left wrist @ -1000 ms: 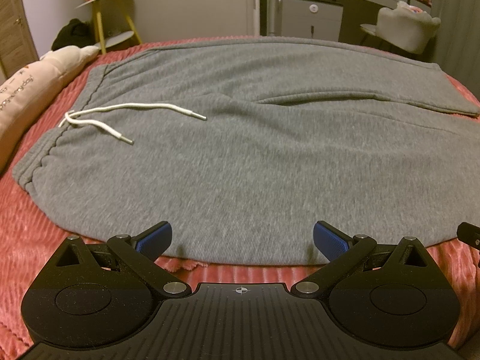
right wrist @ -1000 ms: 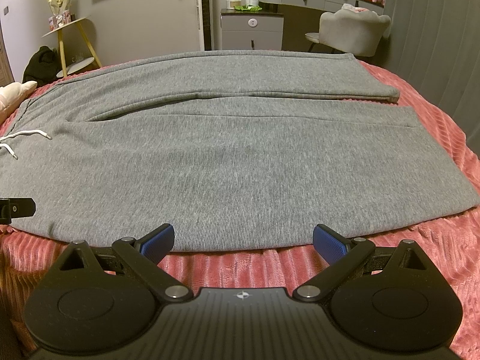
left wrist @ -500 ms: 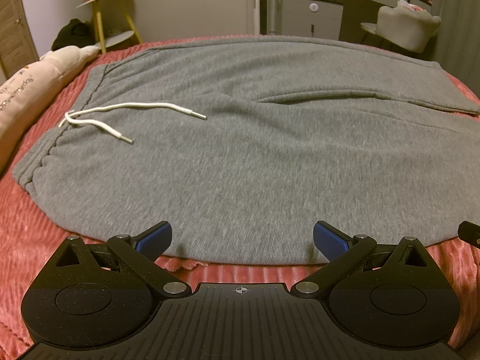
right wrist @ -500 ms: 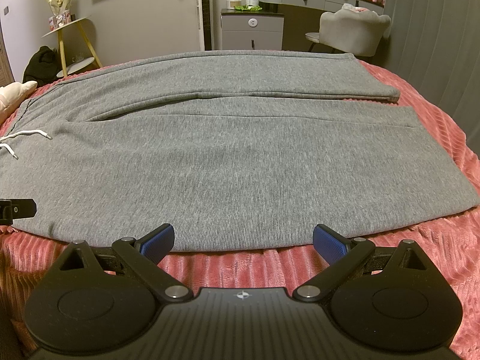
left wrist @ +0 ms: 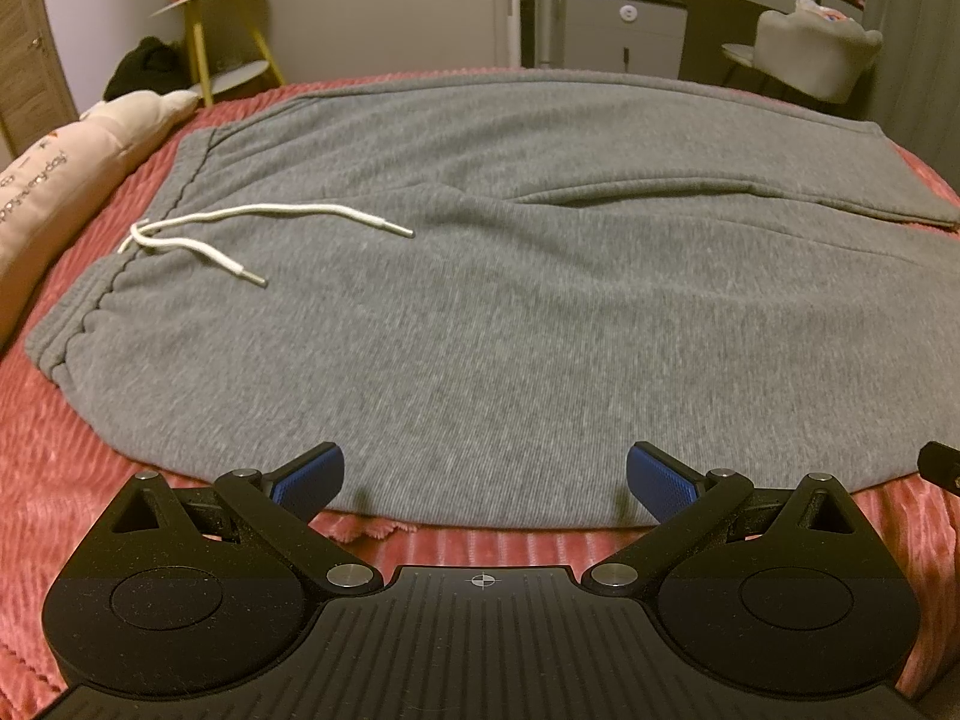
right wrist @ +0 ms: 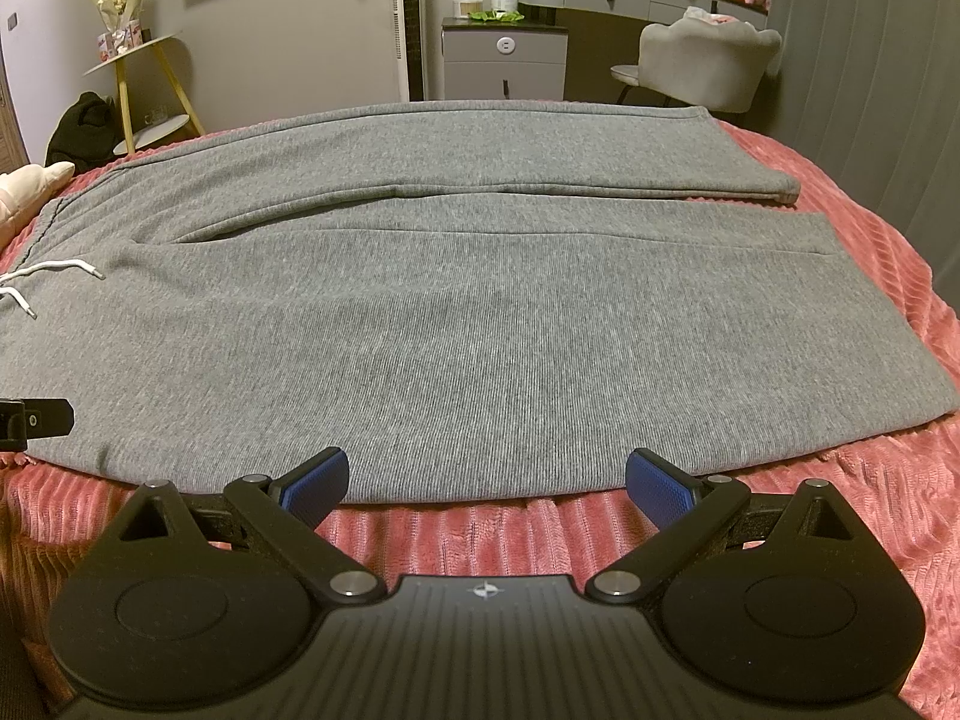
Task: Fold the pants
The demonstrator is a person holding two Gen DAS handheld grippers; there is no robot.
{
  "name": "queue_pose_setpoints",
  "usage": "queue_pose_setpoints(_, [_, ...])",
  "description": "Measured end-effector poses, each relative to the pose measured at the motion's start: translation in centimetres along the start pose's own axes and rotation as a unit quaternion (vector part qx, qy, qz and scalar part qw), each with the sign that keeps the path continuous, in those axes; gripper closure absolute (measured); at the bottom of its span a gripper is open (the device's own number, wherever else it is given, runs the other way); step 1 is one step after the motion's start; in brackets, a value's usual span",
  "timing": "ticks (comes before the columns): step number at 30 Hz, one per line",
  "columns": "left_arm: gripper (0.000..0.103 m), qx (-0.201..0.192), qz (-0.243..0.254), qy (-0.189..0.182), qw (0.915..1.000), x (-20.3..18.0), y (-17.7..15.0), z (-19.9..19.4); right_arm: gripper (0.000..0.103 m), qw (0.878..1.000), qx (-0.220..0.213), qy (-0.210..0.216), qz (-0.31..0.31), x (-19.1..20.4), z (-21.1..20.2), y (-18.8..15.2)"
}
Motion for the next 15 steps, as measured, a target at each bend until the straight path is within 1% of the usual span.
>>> queue_pose_setpoints(15, [0.0, 0.007, 0.012, 0.009, 0.9999, -0.33, 0.19, 0.24, 0.004, 1.0, 0.0, 0.001, 0.001, 0.03, -0.06, 0.0])
Point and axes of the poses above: each gripper's, at about its wrist camera, not at the fingertips, and z roughly the way its jaws point, x to its left, y to its top, the point moved 9 cm from there along z, roughly the way its jaws point, and after that the axes turned 5 degrees about x, right-handed, at the moved point
